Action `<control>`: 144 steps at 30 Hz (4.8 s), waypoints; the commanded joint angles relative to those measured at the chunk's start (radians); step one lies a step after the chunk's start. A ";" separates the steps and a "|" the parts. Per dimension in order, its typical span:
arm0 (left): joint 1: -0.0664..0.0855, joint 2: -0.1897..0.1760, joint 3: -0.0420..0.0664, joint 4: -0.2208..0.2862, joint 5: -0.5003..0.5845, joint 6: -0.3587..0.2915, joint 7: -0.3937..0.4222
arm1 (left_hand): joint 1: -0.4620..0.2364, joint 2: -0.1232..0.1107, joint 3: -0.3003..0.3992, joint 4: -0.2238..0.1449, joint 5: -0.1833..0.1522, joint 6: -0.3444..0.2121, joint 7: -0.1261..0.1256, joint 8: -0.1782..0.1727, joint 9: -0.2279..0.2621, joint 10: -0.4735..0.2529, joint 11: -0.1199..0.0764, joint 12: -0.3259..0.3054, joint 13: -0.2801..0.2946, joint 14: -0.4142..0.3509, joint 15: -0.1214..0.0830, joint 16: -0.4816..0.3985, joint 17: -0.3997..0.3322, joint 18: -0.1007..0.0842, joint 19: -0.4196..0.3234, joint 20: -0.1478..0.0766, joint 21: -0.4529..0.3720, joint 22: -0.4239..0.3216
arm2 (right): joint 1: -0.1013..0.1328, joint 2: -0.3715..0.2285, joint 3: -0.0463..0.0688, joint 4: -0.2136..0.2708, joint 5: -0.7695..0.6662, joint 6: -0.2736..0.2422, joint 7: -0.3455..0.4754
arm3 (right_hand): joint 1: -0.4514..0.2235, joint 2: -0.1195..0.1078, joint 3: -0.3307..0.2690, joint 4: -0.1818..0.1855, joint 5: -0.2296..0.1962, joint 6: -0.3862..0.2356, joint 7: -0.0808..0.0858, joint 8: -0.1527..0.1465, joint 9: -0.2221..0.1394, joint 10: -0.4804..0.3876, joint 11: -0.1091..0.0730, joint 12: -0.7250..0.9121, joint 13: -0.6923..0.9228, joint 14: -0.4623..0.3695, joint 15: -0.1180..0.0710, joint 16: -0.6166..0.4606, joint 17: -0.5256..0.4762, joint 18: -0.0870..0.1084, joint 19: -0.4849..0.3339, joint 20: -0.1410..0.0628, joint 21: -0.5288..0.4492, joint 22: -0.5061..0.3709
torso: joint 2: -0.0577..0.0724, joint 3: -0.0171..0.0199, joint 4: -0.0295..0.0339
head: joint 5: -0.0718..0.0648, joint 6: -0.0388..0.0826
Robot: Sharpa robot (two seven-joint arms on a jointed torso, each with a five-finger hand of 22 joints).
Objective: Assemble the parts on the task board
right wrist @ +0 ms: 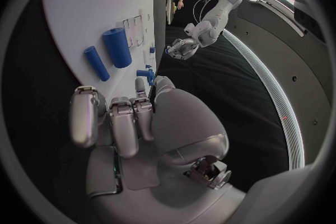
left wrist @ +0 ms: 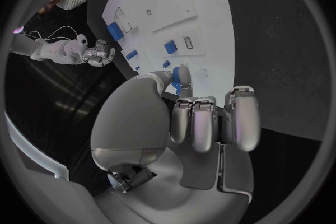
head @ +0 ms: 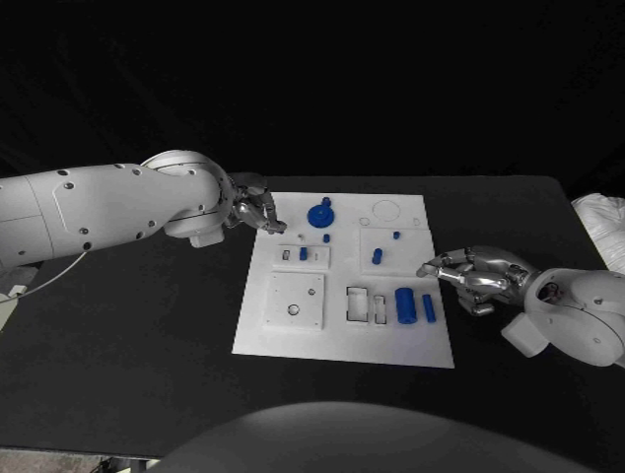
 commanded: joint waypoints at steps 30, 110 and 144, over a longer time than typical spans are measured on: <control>-0.043 0.062 -0.011 0.033 -0.291 -0.022 -0.086 | -0.041 0.027 -0.011 -0.028 0.048 0.019 -0.011 -0.011 0.012 0.074 0.003 -0.004 0.231 0.102 0.001 0.002 0.263 -0.002 0.057 0.001 -0.005 0.225 | 0.000 0.011 0.000 -0.005 -0.006 0.015 0.006 | 0.029 0.017 0.009 0.000 0.005 -0.006 0.001 -0.002 0.000 0.158 -0.049 -0.005 0.060 0.102 -0.008 0.003 0.263 0.000 -0.004 0.000 -0.007 0.183 | -0.001 0.0005 0.0022 | 0.017 0.000; -0.086 0.089 -0.012 -0.005 -0.259 0.031 -0.103 | -0.081 0.061 -0.100 -0.029 0.010 0.014 -0.006 -0.040 0.009 0.037 0.008 -0.041 0.193 0.102 0.006 0.002 0.263 0.002 0.048 0.005 -0.026 0.218 | 0.000 0.002 0.000 -0.001 -0.003 0.015 0.013 | 0.017 0.011 0.018 0.010 0.001 -0.009 0.002 -0.002 0.000 0.158 -0.047 -0.005 0.060 0.102 -0.006 0.003 0.263 0.000 -0.006 0.001 -0.010 0.182 | 0.000 -0.0004 0.0005 | 0.016 0.000; -0.091 0.092 -0.012 -0.005 -0.239 0.043 -0.112 | -0.084 0.066 -0.108 -0.028 0.011 0.017 -0.007 -0.041 0.010 0.033 0.008 -0.045 0.189 0.102 0.006 0.002 0.263 0.003 0.046 0.005 -0.031 0.217 | 0.000 0.008 0.000 -0.008 -0.003 0.019 0.010 | 0.020 0.010 0.023 0.007 0.004 -0.010 0.002 -0.002 0.000 0.158 -0.047 -0.005 0.060 0.102 -0.006 0.003 0.263 0.001 -0.007 0.001 -0.011 0.182 | 0.000 0.0001 0.0003 | 0.021 0.000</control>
